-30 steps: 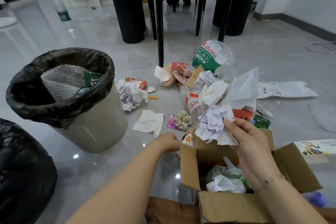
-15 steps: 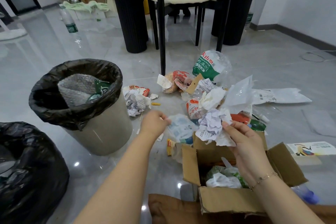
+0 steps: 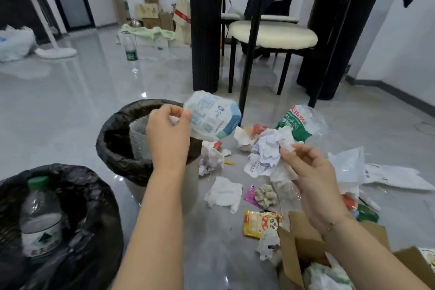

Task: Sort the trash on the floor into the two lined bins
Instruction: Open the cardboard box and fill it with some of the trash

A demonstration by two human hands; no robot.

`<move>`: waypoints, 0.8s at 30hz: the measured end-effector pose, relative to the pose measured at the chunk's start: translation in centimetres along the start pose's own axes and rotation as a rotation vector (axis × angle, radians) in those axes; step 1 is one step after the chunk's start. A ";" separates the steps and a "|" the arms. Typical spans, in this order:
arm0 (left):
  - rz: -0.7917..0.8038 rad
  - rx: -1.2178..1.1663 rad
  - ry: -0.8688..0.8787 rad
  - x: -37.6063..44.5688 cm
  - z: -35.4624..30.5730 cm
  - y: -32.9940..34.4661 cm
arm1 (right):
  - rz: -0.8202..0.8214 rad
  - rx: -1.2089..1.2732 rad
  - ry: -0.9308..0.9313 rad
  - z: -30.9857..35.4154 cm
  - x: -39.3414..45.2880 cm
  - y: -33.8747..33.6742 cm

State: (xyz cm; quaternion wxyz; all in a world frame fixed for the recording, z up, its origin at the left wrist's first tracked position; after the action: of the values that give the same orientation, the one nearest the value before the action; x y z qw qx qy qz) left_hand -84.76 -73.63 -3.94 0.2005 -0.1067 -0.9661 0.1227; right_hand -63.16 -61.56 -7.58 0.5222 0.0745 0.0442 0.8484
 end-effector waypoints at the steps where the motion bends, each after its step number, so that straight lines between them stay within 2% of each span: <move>1: -0.054 0.015 -0.010 0.7 0.3 -1.0 | 0.029 -0.002 -0.023 0.5 0.6 1.2; 3: -0.140 0.034 -0.075 1.9 1.8 -2.6 | 0.075 -0.019 -0.066 1.5 2.1 4.2; 6: -0.166 0.080 -0.171 2.1 4.3 -3.3 | 0.111 -0.036 -0.093 1.8 4.1 9.0; 12: 0.019 0.261 -0.169 1.4 5.5 -3.6 | 0.132 -0.063 -0.104 0.4 6.1 16.4; 15: 0.042 0.303 -0.161 0.7 5.8 -4.6 | 0.130 -0.134 -0.124 -0.4 7.1 18.5; 17: -0.004 0.305 -0.137 0.4 6.5 -5.7 | 0.163 -0.238 -0.138 -1.2 7.8 19.6; 19: -0.053 0.229 -0.124 0.2 7.9 -6.7 | 0.284 -0.372 -0.150 -2.1 8.4 20.7; 22: -0.096 0.114 -0.051 -0.4 8.9 -7.1 | 0.572 -0.903 -0.277 -3.2 8.8 21.7; 24: -0.100 0.073 -0.105 -0.4 9.1 -6.9 | 0.519 -1.040 -0.457 -3.1 8.8 22.0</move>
State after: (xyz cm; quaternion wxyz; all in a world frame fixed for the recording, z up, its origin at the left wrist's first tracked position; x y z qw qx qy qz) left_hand -89.22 -82.06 -10.30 0.1594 -0.0444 -0.9742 0.1532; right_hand -86.91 -63.62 -6.54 0.2634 -0.0017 -0.5070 0.8207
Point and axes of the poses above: each hand's wrist, its own x-axis towards the middle knuckle, its own y-axis out of the palm, z = x × y, the point moved 2 cm from there along x, towards the middle knuckle, and after that the axes turned 2 degrees about z, right-handed, at the moved point
